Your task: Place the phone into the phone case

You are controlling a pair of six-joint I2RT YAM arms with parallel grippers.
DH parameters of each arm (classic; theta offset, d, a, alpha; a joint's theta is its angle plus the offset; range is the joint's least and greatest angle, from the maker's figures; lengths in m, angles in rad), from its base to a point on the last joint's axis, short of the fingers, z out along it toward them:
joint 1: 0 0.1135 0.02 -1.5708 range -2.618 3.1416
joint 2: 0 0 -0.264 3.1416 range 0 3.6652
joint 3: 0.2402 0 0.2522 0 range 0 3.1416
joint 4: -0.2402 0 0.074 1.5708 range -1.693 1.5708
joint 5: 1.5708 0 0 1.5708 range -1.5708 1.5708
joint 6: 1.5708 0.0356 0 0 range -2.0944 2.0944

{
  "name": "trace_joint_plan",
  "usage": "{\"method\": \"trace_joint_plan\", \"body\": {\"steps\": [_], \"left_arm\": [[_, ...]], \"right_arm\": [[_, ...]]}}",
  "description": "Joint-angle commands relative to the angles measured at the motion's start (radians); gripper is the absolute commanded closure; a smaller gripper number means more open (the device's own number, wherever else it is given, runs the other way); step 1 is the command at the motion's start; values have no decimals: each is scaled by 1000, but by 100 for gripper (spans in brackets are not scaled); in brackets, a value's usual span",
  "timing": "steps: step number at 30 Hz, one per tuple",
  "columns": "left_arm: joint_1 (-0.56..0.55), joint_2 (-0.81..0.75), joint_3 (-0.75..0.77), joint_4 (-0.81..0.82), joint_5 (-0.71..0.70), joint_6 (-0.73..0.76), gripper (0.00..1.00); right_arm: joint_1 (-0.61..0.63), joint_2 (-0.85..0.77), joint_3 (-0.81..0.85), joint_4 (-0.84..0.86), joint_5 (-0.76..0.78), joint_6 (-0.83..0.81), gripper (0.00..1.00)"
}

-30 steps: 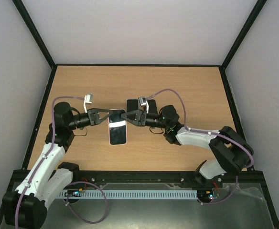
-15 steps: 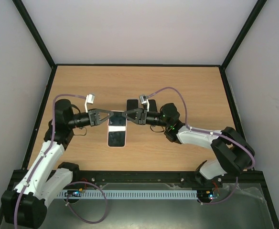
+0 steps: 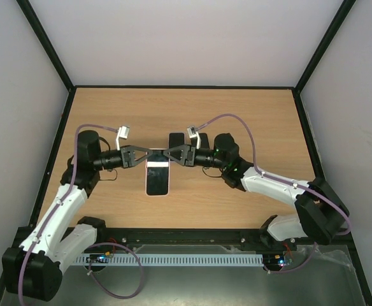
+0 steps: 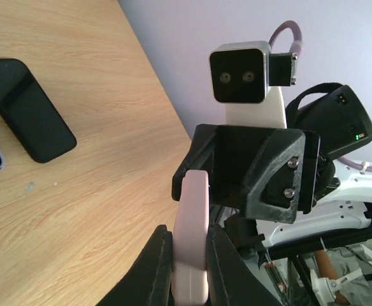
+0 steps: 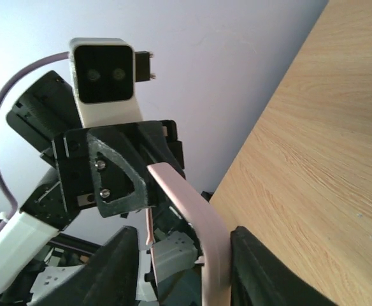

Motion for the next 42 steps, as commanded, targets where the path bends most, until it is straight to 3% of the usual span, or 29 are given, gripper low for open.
{"method": "trace_joint_plan", "body": {"steps": [1, 7, 12, 17, 20, 23, 29, 32, 37, 42], "left_arm": [[6, -26, -69, 198, -4, -163, 97], [4, -23, -92, 324, -14, -258, 97], [2, 0, -94, 399, -25, -301, 97], [1, 17, -93, 432, -31, -326, 97], [2, 22, -87, 400, -53, -331, 97], [3, 38, -79, 361, -63, -333, 91], [9, 25, -81, 272, -65, -303, 55], [10, 13, -82, 199, -58, -258, 43], [10, -14, -104, 139, -28, -228, 38], [10, -24, -97, 83, -5, -187, 42]], "right_arm": [[0, -23, -15, 161, -53, 70, 59], [2, 28, -63, 242, -71, 127, 50], [11, 47, -79, 285, -93, 148, 51], [12, 47, -80, 302, -95, 161, 78], [12, 48, -78, 307, -68, 182, 89], [13, 69, -69, 362, -24, 246, 96], [8, 82, -51, 441, 78, 340, 98], [1, 77, -50, 437, 135, 348, 98], [-6, 68, -42, 392, 229, 328, 98], [-8, 64, -17, 331, 274, 288, 98]]}}
